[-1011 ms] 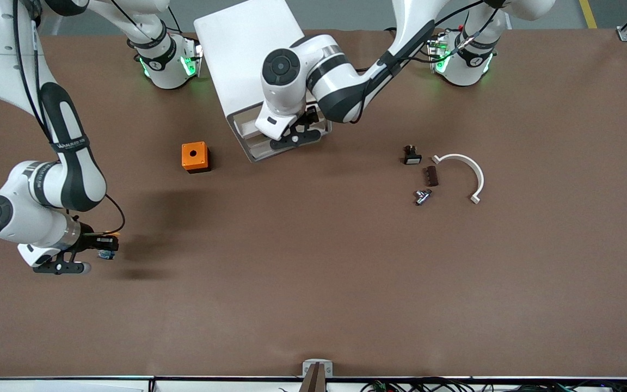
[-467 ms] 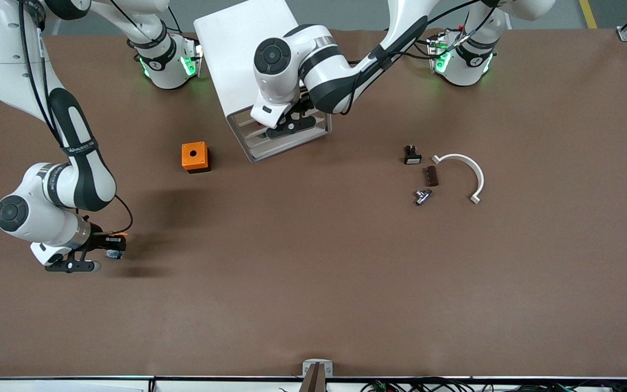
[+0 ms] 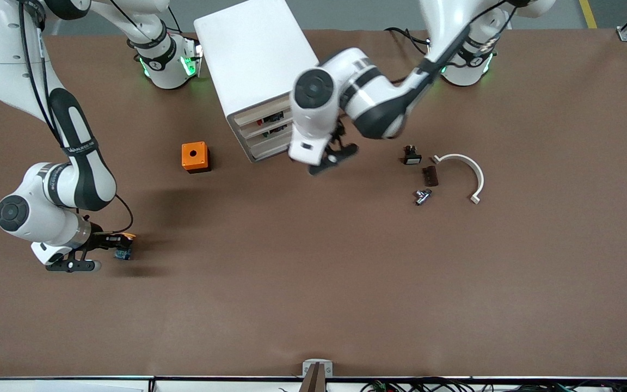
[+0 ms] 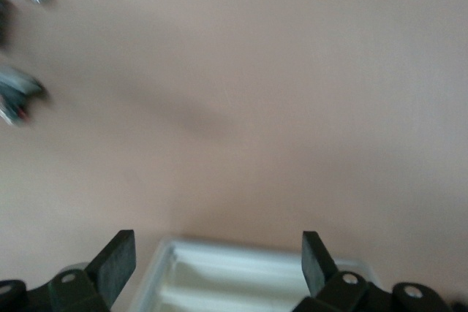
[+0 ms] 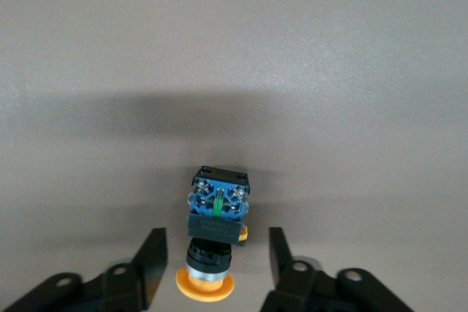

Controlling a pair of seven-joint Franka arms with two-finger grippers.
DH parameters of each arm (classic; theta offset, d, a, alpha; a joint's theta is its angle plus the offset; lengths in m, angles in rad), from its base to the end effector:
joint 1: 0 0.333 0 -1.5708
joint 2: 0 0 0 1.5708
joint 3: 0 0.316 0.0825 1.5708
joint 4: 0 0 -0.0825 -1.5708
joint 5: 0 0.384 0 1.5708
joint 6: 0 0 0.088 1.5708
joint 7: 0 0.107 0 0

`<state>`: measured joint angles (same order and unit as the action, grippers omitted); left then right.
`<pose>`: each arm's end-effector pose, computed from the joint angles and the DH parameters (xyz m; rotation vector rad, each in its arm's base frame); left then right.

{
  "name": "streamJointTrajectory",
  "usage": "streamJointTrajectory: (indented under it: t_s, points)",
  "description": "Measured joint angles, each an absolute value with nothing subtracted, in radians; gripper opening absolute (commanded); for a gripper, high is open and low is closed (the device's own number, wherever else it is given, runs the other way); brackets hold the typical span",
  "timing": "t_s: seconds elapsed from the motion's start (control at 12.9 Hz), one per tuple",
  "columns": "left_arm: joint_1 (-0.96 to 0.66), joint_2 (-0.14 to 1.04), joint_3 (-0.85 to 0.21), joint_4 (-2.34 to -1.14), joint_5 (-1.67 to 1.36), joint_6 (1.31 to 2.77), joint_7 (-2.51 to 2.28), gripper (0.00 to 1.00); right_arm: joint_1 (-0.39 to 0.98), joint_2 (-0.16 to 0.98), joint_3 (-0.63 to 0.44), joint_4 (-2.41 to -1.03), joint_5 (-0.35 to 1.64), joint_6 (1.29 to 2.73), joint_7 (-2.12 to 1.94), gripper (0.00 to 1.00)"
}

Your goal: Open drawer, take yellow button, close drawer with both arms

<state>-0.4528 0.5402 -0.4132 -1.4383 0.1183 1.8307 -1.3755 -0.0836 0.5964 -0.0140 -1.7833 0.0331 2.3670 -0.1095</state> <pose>0.4891 -0.4847 0.3897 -2.9832 -0.7858 0.2054 0.6541 -0.0630 0.2191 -3.1252 0.0149 0.0171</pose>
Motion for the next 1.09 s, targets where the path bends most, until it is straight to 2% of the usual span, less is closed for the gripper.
streamJointTrajectory:
  t_s: [0.08,0.16,0.54,0.7,0.86,1.09]
  points:
    - [-0.393,0.518,-0.414,-1.436,0.158,1.816,-1.345,1.00,-0.083,0.596,-0.013,-1.780,0.033,2.367,-0.109,0.95]
    - [-0.341,0.494,-0.413,-1.432,0.181,1.808,-1.295,1.00,-0.083,0.596,-0.012,-1.776,0.034,2.365,-0.109,1.00]
    - [-0.122,0.390,-0.412,-1.385,0.195,1.781,-0.965,1.00,-0.084,0.596,-0.011,-1.749,0.035,2.300,-0.109,1.00]
    - [-0.042,0.349,-0.412,-1.382,0.195,1.751,-0.850,1.00,-0.082,0.589,-0.008,-1.708,0.035,2.223,-0.109,1.00]
    - [0.024,0.314,-0.413,-1.382,0.195,1.710,-0.718,1.00,-0.082,0.553,-0.008,-1.660,0.035,2.129,-0.109,1.00]
    - [0.114,0.275,-0.438,-1.381,0.192,1.665,-0.562,1.00,-0.078,0.436,-0.003,-1.629,0.037,2.021,-0.073,1.00]
